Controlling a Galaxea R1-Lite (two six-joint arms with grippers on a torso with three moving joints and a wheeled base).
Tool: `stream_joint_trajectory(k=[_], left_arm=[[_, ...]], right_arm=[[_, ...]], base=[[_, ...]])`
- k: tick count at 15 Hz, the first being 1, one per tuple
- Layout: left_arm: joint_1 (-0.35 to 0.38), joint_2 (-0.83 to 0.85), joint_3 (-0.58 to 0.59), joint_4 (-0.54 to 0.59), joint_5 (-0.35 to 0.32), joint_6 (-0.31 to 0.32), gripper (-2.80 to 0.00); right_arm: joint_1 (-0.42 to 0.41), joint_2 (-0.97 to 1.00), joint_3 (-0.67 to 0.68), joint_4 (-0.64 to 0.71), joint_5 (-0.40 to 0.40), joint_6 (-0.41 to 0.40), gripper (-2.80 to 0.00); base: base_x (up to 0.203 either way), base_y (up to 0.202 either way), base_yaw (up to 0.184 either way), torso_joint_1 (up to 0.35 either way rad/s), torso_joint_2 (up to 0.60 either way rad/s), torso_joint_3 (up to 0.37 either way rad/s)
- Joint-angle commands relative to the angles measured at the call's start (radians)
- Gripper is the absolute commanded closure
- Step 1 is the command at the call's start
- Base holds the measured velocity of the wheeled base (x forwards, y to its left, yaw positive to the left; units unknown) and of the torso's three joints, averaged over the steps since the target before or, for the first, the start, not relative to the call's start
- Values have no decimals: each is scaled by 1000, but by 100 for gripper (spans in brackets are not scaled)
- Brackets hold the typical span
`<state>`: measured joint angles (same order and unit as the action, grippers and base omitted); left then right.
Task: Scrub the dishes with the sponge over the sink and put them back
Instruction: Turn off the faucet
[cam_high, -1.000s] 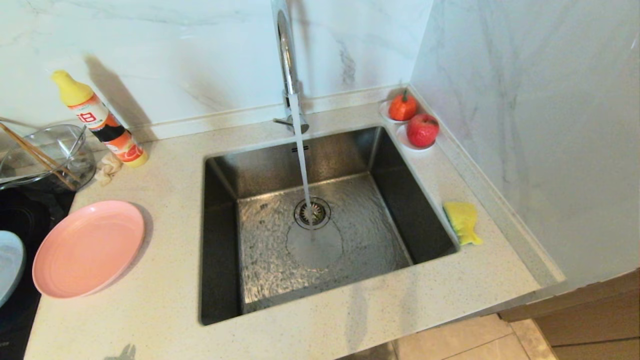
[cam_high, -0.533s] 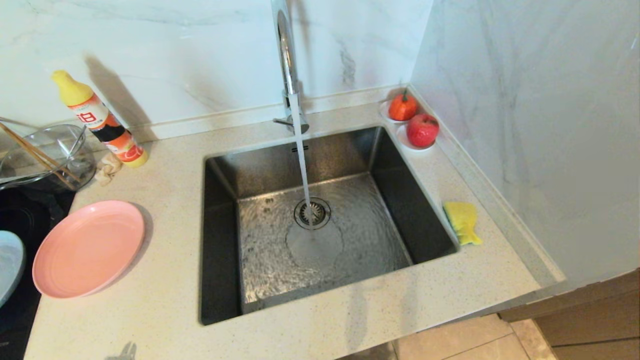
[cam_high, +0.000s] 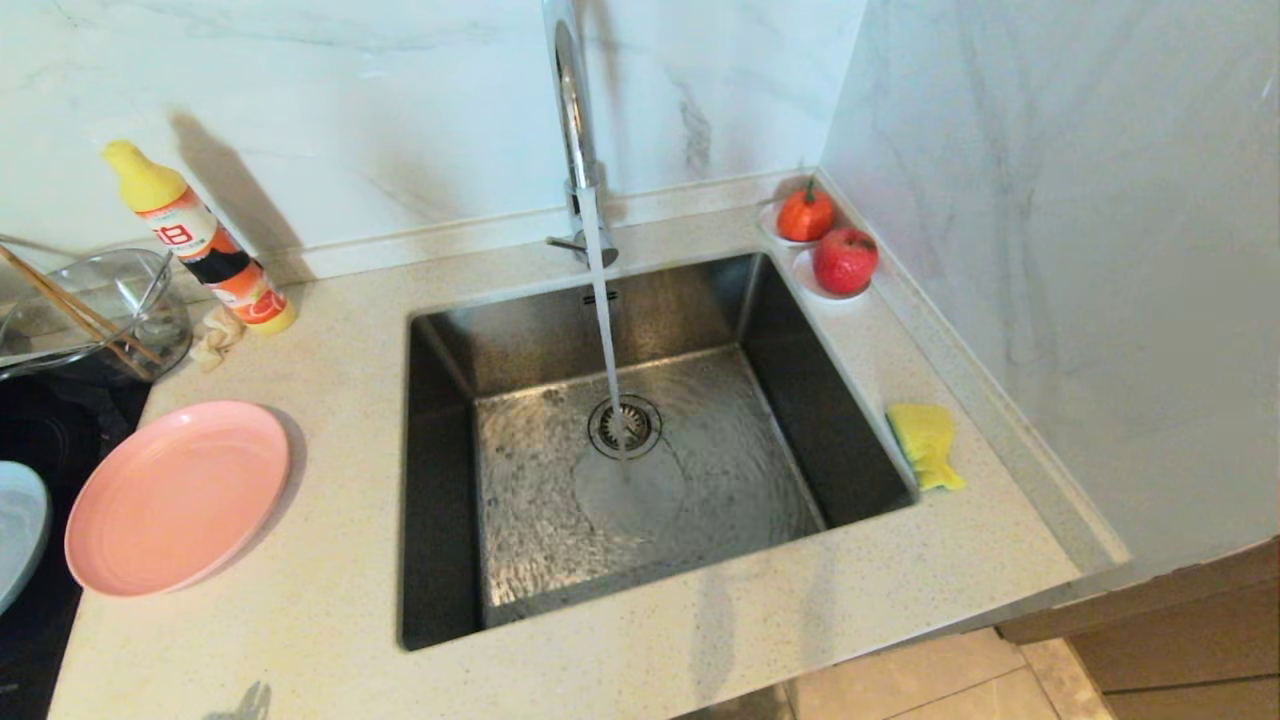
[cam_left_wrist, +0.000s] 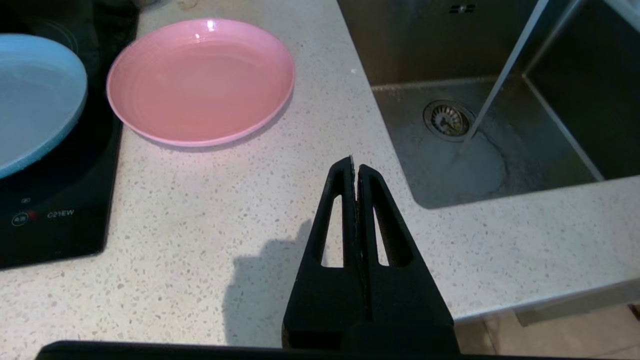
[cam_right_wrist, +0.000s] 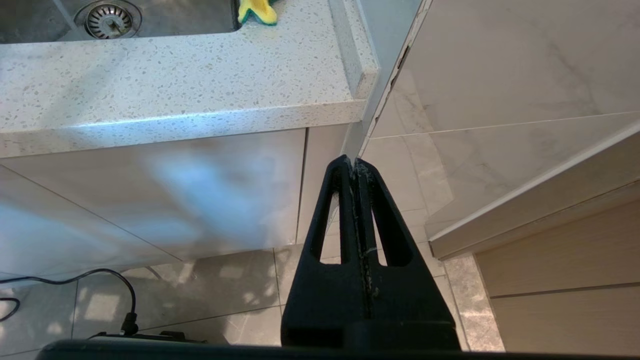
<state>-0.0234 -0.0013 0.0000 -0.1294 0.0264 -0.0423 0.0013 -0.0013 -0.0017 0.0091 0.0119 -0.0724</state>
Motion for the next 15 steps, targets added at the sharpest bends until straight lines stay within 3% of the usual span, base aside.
stream_joint_trajectory(k=[1,4,6,10,15], left_arm=[[0,7,-68,42,-24,-3,0],[0,91,-358,228,-124,-13,0],[0,254,-479,278,-156,-35,0],[-1,608,-688,299,-187,-83,0],[-10,1106,-970,239,-304,-184,0]], right_arm=[[0,1,0,0,0,-1,0],[0,0,0,0,0,0,0],[0,0,0,0,0,-1,0],[0,1,0,0,0,0,0],[0,1,0,0,0,0,0]], base=[[0,0,0,0,0,0],[0,0,0,0,0,0],[0,0,0,0,0,0],[0,0,0,0,0,0],[0,0,0,0,0,0]])
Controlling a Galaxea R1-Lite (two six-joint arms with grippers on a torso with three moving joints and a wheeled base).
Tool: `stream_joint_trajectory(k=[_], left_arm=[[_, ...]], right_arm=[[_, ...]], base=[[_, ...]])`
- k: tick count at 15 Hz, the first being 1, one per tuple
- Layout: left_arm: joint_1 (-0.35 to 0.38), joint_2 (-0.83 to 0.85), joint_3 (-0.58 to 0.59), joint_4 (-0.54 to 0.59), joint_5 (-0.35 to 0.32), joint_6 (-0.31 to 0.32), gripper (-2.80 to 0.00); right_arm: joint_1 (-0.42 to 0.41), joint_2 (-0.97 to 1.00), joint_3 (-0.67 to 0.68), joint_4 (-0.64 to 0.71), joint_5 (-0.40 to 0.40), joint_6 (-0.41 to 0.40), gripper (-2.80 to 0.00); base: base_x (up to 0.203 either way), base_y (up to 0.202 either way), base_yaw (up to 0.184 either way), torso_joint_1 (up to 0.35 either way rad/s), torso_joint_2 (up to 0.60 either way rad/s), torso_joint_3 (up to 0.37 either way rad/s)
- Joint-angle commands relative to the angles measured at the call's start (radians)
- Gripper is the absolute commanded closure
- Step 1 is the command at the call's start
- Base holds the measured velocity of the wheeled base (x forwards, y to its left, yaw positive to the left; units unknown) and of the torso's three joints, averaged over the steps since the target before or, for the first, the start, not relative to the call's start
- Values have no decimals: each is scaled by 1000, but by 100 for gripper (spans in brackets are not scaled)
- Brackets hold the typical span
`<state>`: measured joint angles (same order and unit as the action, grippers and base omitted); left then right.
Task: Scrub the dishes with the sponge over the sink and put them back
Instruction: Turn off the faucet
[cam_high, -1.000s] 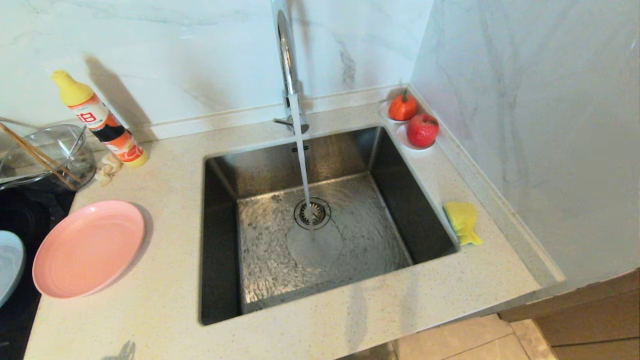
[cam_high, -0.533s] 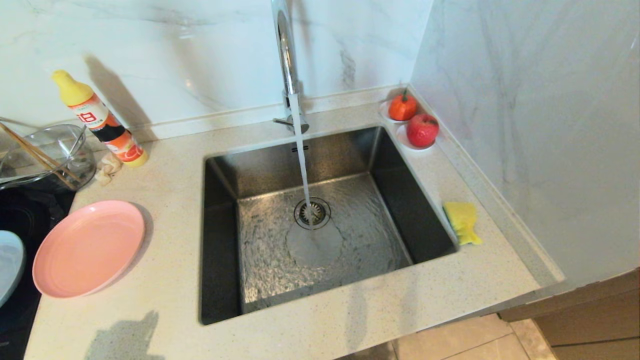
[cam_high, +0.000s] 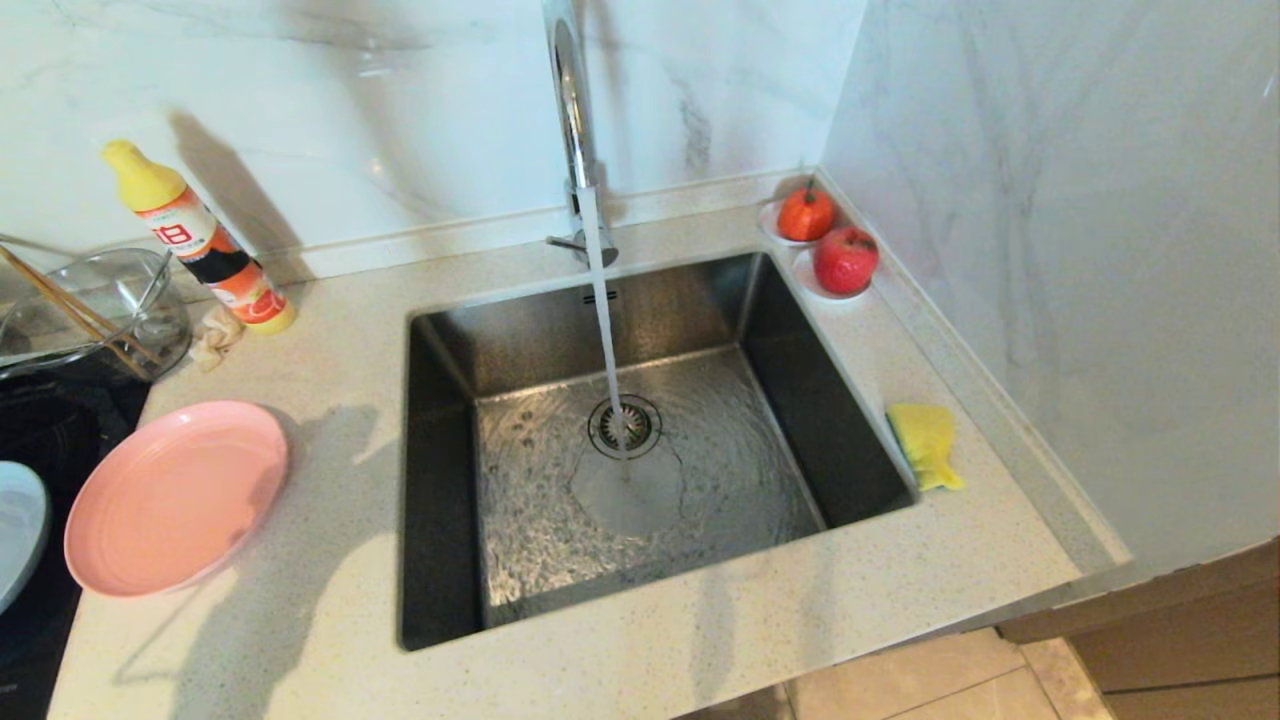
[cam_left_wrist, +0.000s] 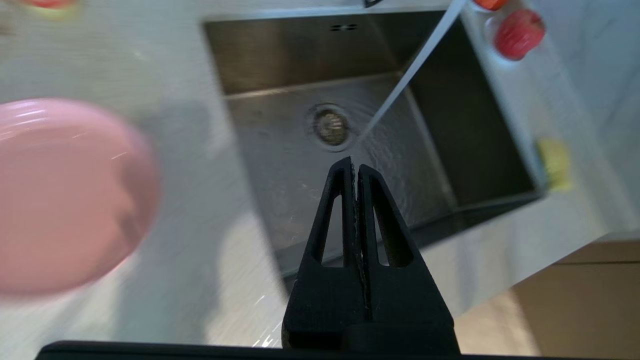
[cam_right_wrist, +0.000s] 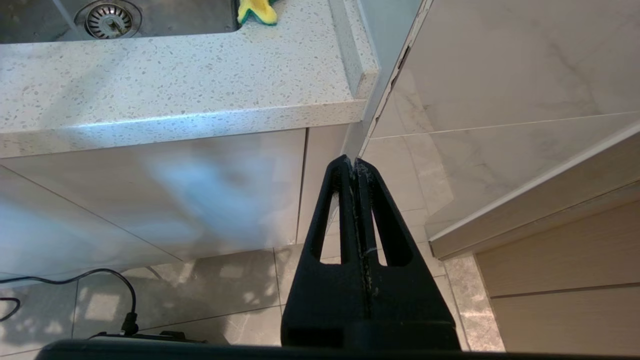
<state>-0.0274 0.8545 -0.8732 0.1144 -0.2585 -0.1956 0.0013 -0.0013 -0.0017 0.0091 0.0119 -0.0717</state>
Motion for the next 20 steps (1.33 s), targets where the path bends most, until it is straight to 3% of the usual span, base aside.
stream_joint_trajectory(k=[1,4,8,15,20], left_arm=[[-15,341,-163,-11,-41,-68,0],[-41,582,-307,-23,-103,-148,0],[-100,781,-373,-85,-156,-209,0],[-164,937,-381,-153,-209,-279,0],[-177,970,-375,-272,-210,-386,0]], right_arm=[[0,0,0,0,0,-2,0],[0,0,0,0,0,-2,0],[0,0,0,0,0,-2,0],[0,0,0,0,0,0,0],[0,0,0,0,0,-2,0]], base=[[0,0,0,0,0,0],[0,0,0,0,0,0],[0,0,0,0,0,0],[0,0,0,0,0,0],[0,0,0,0,0,0]])
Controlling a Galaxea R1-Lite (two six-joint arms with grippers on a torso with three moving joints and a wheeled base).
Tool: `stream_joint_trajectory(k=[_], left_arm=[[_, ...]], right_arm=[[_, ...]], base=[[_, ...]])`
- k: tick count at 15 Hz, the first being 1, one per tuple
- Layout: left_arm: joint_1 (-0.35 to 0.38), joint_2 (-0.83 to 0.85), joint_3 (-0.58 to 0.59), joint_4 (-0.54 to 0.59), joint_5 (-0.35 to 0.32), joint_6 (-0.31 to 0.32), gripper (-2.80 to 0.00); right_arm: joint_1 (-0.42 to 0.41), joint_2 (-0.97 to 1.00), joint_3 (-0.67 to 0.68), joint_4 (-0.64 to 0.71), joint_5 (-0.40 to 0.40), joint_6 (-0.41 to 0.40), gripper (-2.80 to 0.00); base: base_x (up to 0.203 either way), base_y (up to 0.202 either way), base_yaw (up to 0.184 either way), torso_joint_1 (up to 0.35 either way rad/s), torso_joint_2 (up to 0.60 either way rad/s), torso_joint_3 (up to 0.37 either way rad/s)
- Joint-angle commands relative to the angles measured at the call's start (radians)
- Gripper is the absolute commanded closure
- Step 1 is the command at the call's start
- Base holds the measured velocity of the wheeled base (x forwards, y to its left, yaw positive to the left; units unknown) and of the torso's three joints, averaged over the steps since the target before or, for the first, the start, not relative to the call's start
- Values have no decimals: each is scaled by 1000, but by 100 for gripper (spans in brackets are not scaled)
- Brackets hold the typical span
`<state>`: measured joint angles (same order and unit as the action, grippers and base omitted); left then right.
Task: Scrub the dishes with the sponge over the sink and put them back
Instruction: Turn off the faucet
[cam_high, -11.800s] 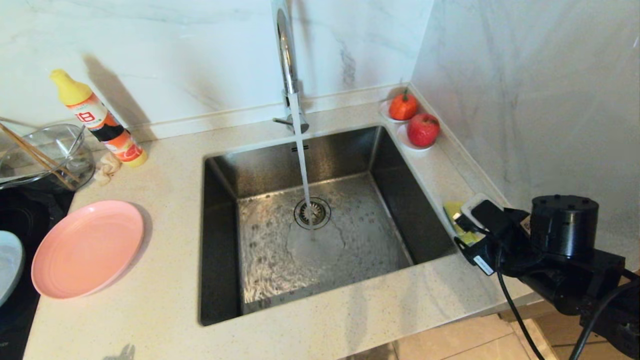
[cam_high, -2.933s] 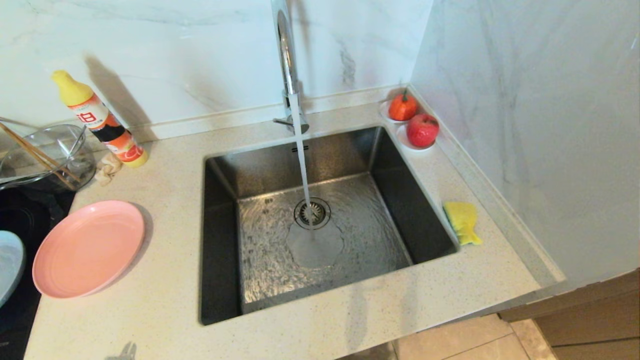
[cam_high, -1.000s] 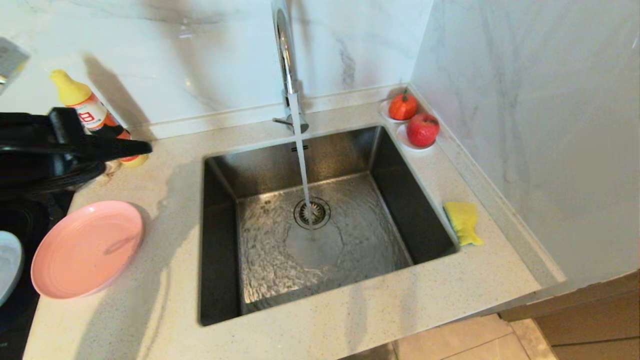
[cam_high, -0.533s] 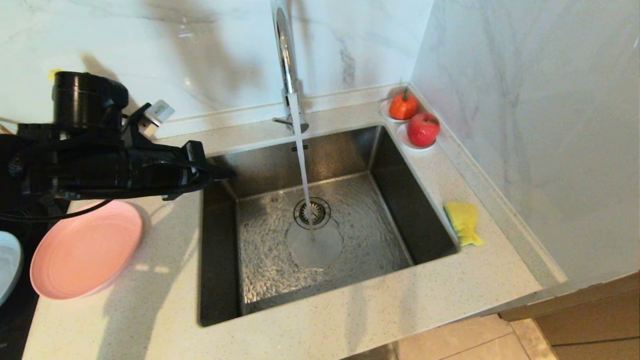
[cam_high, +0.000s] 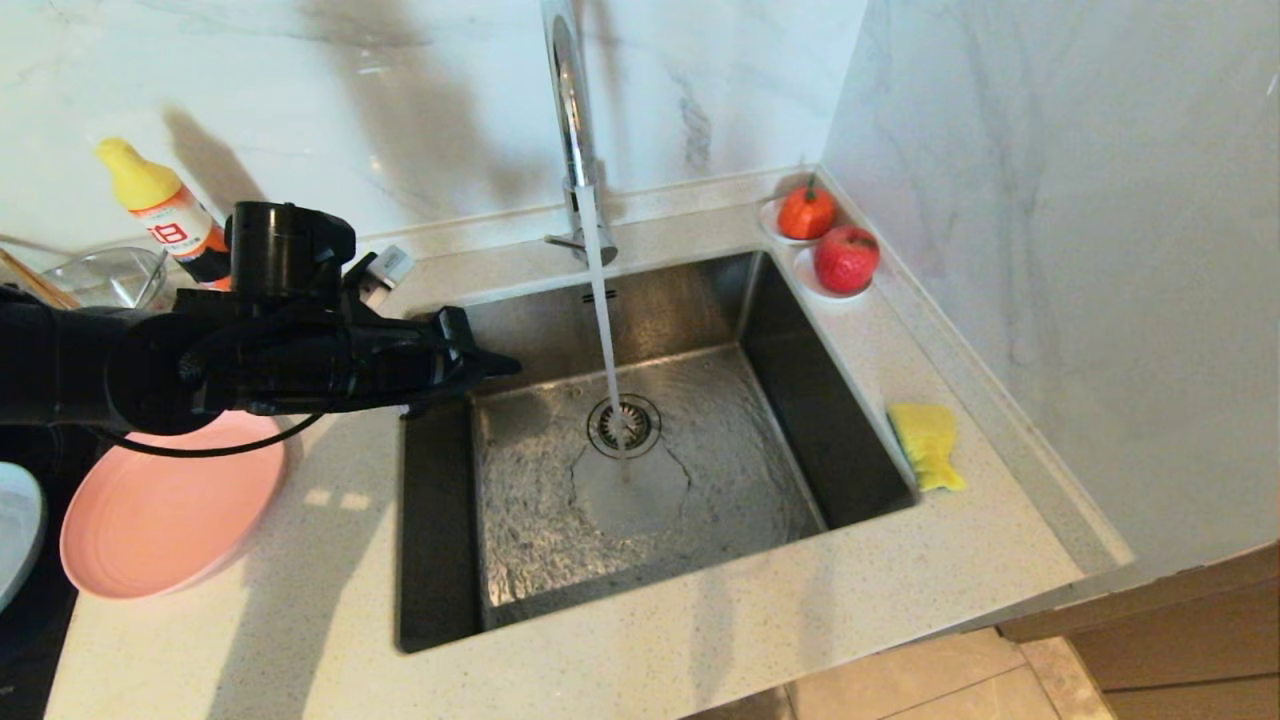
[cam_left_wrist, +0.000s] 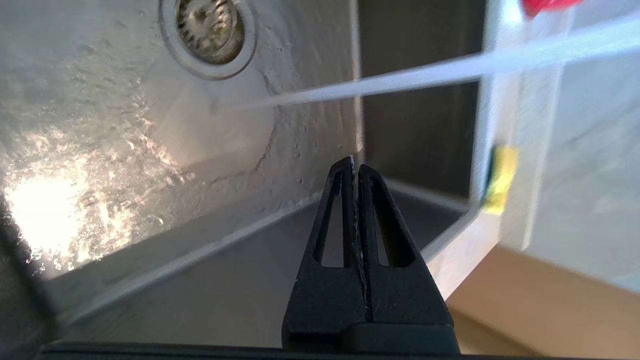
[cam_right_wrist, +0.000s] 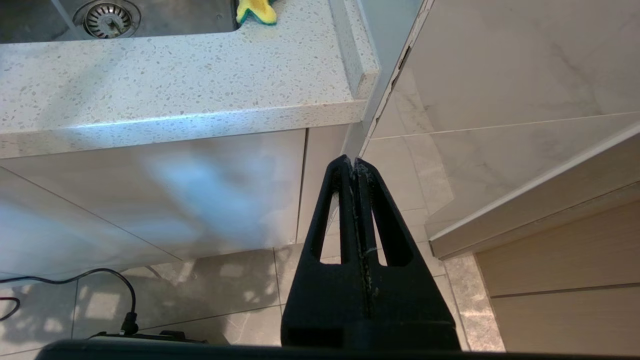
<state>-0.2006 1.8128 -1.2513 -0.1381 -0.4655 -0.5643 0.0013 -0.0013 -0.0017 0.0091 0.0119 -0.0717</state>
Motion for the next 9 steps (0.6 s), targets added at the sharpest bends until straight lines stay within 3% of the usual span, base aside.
stream_joint_trajectory(k=[1,5,9], left_arm=[[-6,13,0,-37,-4,-30,0],[-33,20,-3,-132,-2,-82,0],[-40,57,-27,-144,-1,-91,0]], right_arm=[[0,1,0,0,0,-1,0],[0,0,0,0,0,-2,0],[0,0,0,0,0,-1,0]], base=[[0,0,0,0,0,0],[0,0,0,0,0,0],[0,0,0,0,0,0]])
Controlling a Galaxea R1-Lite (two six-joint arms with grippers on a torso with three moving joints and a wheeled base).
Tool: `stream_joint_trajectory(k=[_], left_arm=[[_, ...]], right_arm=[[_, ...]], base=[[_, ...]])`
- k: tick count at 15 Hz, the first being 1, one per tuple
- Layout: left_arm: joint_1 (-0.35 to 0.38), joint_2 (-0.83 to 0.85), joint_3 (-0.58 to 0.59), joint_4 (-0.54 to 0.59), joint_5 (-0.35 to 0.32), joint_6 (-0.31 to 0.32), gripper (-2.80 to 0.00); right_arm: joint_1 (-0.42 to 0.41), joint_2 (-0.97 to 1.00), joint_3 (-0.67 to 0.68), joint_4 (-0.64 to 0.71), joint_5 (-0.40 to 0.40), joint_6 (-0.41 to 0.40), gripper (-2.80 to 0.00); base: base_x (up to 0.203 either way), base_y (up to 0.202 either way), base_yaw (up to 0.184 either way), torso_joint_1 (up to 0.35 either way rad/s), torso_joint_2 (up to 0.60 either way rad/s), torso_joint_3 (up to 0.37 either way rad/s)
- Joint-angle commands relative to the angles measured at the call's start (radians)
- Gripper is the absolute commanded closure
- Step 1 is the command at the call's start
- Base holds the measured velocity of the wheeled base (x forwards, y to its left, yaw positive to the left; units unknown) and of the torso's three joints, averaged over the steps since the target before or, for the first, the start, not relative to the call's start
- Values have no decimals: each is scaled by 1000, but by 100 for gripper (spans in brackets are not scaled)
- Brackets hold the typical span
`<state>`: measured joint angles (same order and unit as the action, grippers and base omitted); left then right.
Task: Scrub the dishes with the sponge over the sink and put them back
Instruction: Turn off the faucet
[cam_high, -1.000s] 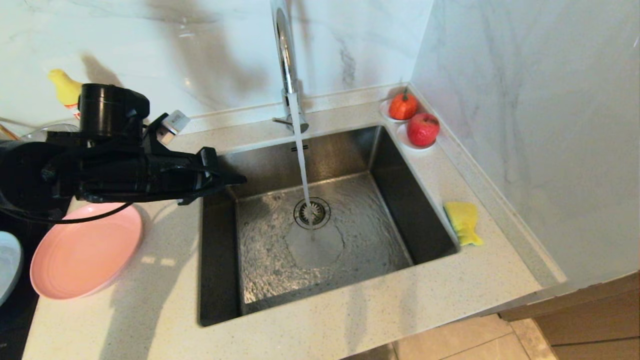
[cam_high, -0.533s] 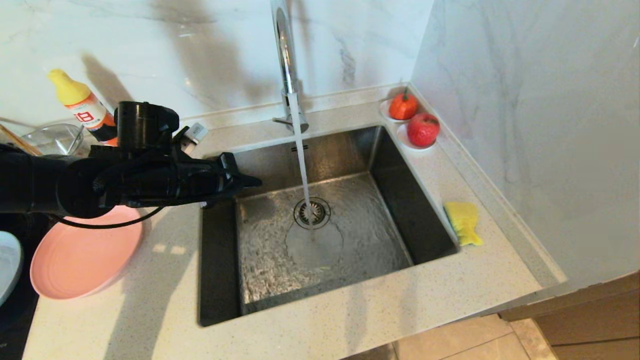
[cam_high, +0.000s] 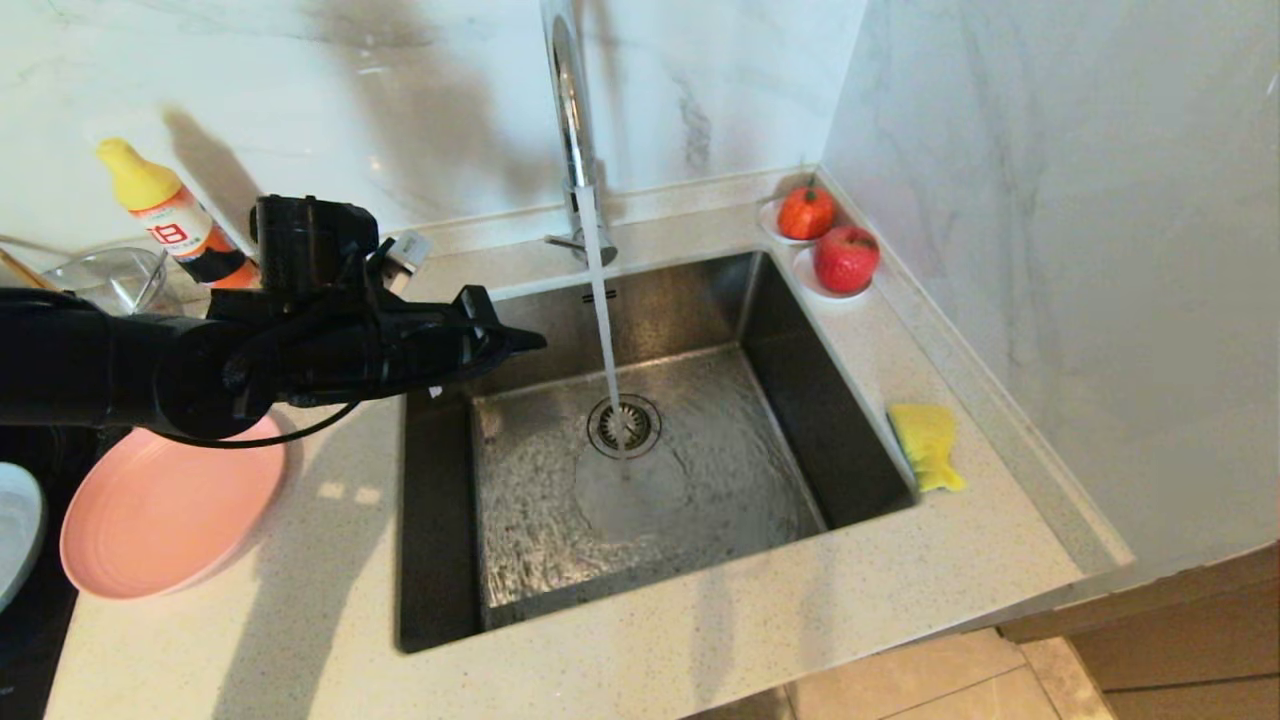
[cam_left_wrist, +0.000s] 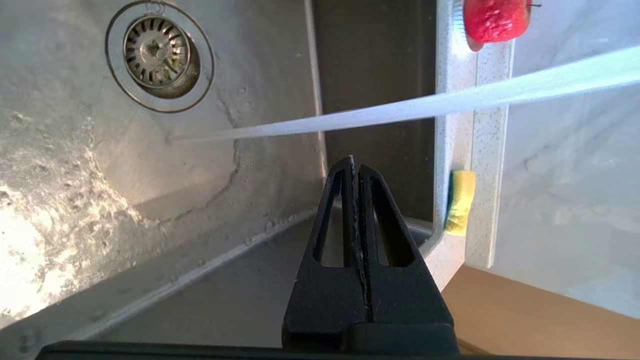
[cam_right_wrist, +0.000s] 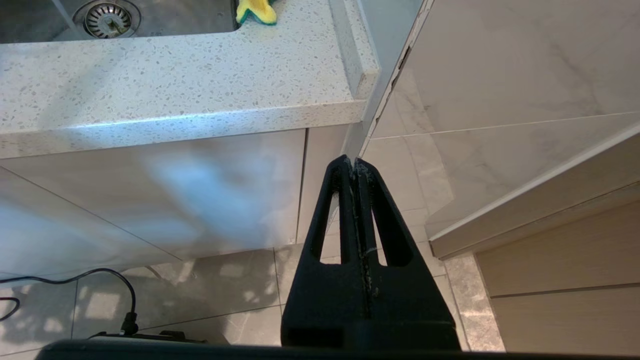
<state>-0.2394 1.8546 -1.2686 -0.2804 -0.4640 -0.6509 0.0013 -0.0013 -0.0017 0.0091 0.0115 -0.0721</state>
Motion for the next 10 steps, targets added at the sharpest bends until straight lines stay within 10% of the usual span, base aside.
stream_joint_trajectory(k=[1,10], left_arm=[[-1,27,-26,-4,1,-8,0],[-1,107,-148,-68,71,-74,0]], right_arm=[[0,0,0,0,1,-1,0],[0,0,0,0,1,0,0]], base=[[0,0,0,0,0,0],[0,0,0,0,0,0]])
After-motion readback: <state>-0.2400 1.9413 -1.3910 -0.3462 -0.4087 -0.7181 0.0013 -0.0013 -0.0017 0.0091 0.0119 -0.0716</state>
